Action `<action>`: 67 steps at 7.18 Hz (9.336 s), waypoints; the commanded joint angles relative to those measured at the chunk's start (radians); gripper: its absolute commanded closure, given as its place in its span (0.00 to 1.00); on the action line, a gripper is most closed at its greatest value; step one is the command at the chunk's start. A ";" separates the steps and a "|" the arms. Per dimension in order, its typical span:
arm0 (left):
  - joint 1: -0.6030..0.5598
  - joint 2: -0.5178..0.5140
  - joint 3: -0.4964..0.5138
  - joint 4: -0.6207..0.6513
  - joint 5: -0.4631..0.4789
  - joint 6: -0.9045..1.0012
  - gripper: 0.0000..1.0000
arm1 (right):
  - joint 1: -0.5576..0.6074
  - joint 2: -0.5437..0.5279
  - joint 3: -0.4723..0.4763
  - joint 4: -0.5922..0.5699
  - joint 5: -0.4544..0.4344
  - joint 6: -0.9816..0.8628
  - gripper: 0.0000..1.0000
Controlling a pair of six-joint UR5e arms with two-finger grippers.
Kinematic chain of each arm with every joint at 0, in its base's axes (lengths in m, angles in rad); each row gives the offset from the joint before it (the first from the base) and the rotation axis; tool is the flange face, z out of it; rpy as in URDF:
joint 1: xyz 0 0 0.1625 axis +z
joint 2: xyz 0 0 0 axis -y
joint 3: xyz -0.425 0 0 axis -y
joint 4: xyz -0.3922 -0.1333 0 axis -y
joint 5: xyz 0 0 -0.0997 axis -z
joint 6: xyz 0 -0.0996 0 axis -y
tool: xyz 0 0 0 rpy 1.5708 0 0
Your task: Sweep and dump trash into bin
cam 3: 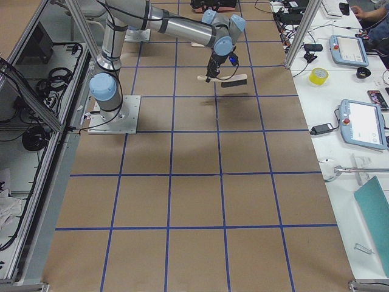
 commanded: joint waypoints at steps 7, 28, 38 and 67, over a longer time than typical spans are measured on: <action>0.001 0.003 0.000 0.001 0.003 0.005 0.99 | 0.391 0.238 -0.238 -0.099 0.359 0.442 0.96; 0.581 0.059 0.449 -0.599 -0.227 0.061 1.00 | -0.597 0.052 -0.013 -0.097 -0.102 -0.491 0.89; 0.495 -0.129 0.695 -0.150 0.313 0.331 1.00 | -0.566 0.062 0.010 -0.103 -0.041 -0.454 0.17; 0.010 -0.043 0.405 -0.276 -0.230 -0.155 1.00 | -0.241 -0.412 0.013 -0.169 0.102 -0.099 0.00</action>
